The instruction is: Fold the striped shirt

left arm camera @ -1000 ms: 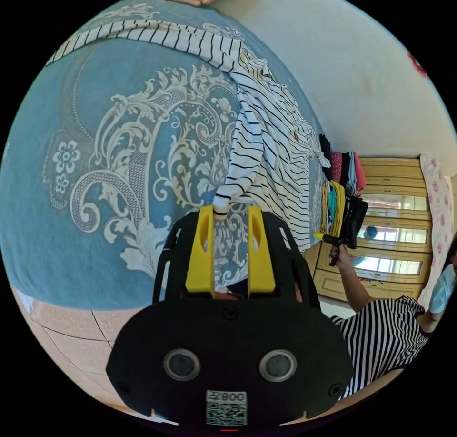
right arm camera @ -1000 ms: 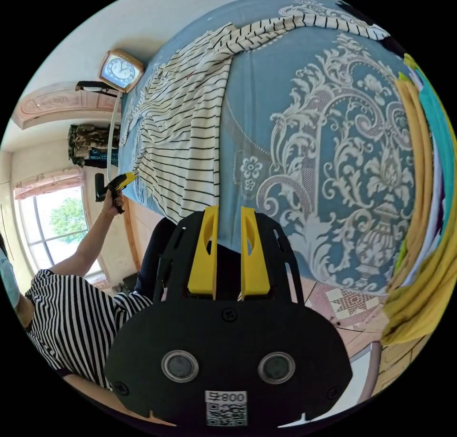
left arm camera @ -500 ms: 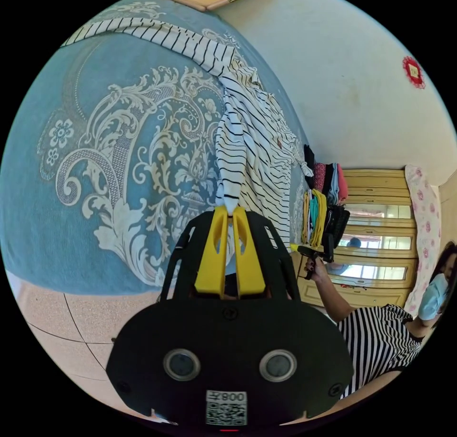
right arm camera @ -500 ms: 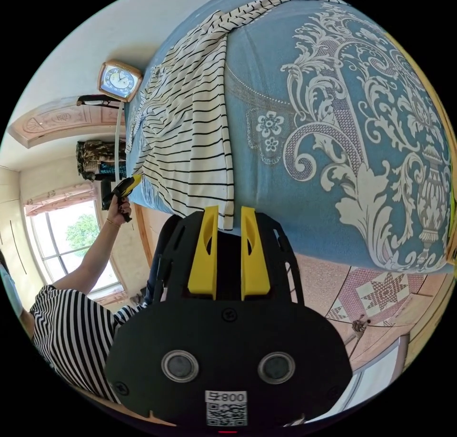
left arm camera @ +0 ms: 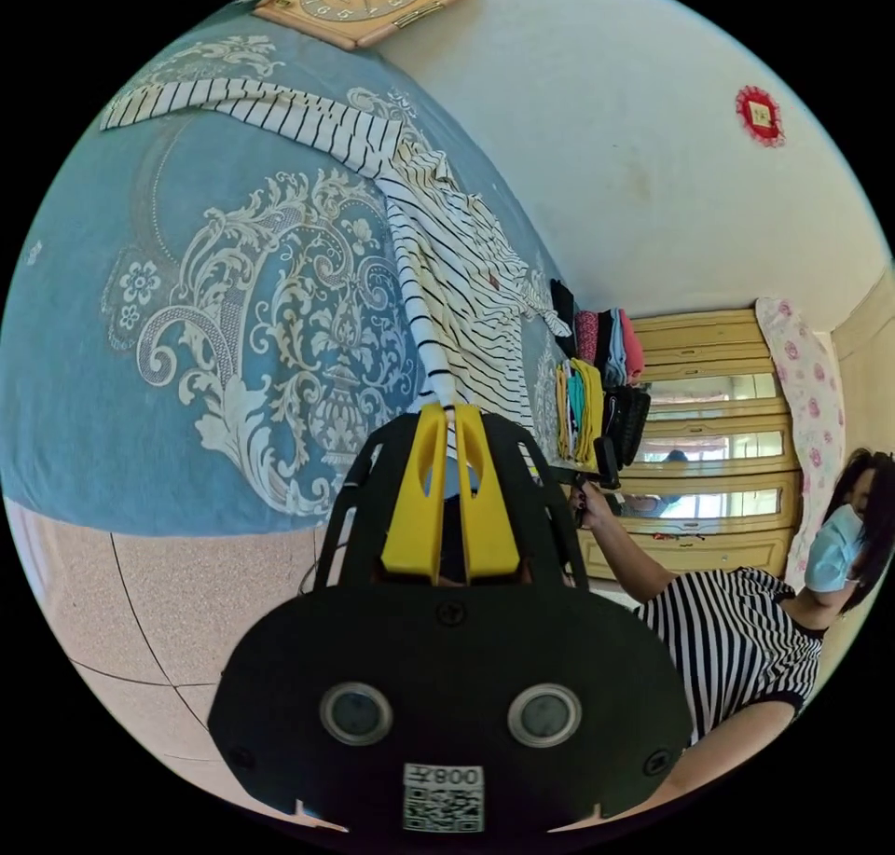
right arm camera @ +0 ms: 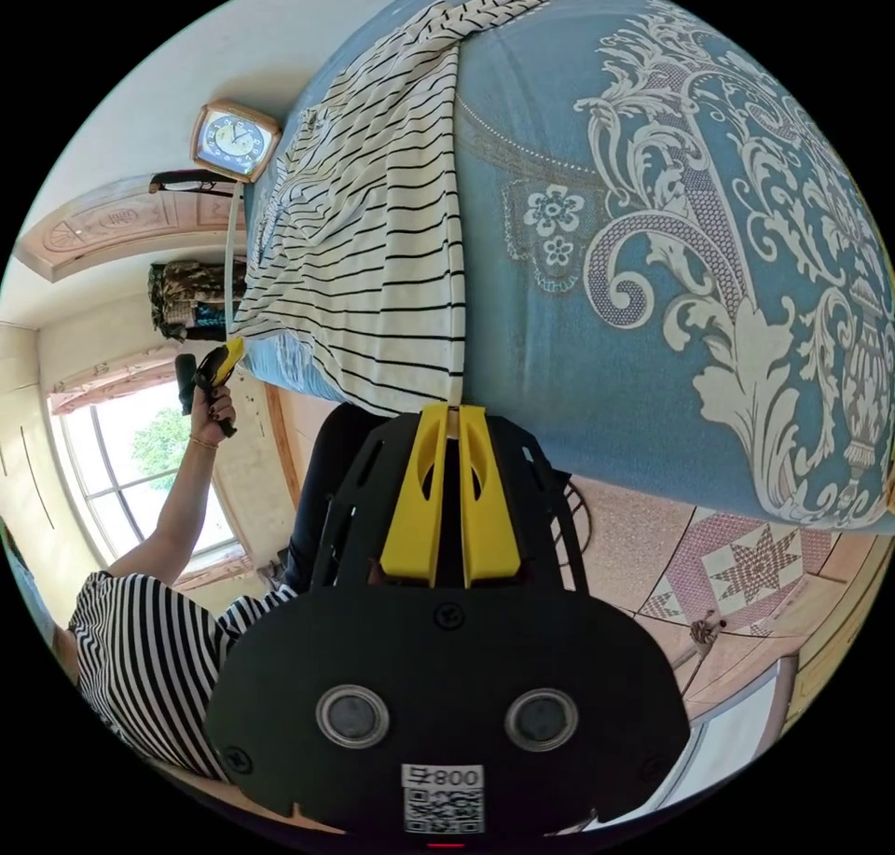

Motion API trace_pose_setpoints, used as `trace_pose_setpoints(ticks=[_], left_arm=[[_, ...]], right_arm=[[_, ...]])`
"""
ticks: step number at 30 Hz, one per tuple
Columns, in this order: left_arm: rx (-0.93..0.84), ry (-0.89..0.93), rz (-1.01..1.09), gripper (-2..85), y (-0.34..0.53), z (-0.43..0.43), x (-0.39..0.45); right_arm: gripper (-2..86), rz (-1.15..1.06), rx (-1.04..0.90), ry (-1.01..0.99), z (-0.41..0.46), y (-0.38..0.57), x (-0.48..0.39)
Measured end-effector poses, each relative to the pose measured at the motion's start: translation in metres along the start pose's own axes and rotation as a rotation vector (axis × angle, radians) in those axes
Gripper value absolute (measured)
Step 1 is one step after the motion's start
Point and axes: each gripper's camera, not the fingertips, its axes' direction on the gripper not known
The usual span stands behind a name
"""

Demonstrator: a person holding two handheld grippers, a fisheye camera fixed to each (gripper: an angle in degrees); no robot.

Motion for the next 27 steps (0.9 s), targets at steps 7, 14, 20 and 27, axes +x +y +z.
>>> trace_pose_setpoints(ticks=[7,14,20,27], left_arm=[[-0.012,0.002,0.048,1.7,0.046,-0.027,0.002],[0.007,0.063,-0.048,1.5,0.115,-0.025,-0.027],[-0.008,0.079,-0.122,1.4,0.152,-0.008,-0.049],[0.01,0.089,-0.158,1.4,0.162,0.005,-0.061]], right_arm=[[1.4,-0.075,0.084,-0.086,-0.042,0.047,-0.006],[1.4,-0.068,0.102,-0.075,-0.047,0.092,0.007],[1.5,-0.034,0.098,-0.046,-0.033,0.108,0.021],[1.6,0.002,0.089,-0.03,-0.014,0.104,0.035]])
